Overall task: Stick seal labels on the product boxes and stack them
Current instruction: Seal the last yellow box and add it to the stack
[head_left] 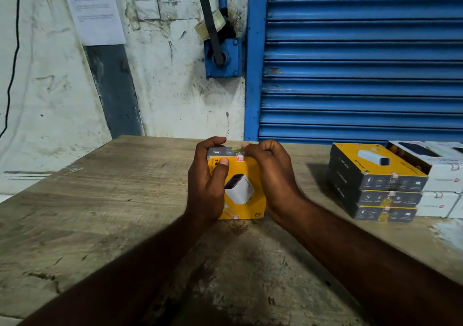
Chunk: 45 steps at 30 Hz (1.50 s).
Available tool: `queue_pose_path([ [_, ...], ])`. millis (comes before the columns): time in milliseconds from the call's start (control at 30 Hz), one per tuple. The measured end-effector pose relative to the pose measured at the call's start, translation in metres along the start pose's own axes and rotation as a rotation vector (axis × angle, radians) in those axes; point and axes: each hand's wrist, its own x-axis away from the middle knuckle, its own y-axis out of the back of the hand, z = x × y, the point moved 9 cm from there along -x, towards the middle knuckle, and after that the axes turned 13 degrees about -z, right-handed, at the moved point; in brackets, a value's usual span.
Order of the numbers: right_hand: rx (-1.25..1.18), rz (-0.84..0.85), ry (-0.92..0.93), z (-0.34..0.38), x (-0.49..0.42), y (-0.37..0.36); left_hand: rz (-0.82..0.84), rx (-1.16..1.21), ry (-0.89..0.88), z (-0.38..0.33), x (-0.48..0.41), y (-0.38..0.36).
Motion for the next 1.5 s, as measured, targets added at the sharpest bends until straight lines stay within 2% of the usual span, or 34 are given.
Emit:
queue_pose_path([
  [133,0.008,0.040,0.024,0.002,0.002,0.000,0.004,0.002,0.007,0.003,-0.001,0.000],
  [367,-0.016,-0.073,0.116,0.010,-0.012,0.014,0.158,-0.083,0.069,0.006,0.003,-0.017],
  [500,0.059,-0.062,0.223,0.010,-0.016,0.015,0.208,-0.253,0.083,0.018,0.002,-0.022],
  [633,0.133,0.026,0.269,0.007,-0.020,0.010,0.209,-0.269,0.258,0.032,0.001,-0.019],
  [700,0.226,0.070,0.232,0.002,-0.024,0.005,0.182,-0.194,0.378,0.041,0.000,-0.014],
  [767,0.371,0.064,0.177,-0.001,-0.028,0.005,0.155,-0.159,0.420,0.043,0.000,-0.011],
  [833,0.459,0.070,0.098,-0.001,-0.031,0.009,0.127,-0.157,0.418,0.040,0.002,-0.011],
  [967,0.384,0.172,-0.065,-0.008,-0.030,0.011,0.082,-0.148,0.384,0.033,0.005,-0.015],
  [1267,0.246,0.246,0.063,-0.006,-0.028,0.002,0.142,-0.076,0.313,0.030,0.001,-0.015],
  [1500,0.208,0.309,0.159,-0.014,-0.019,-0.005,0.063,-0.129,0.209,0.022,-0.003,-0.006],
])
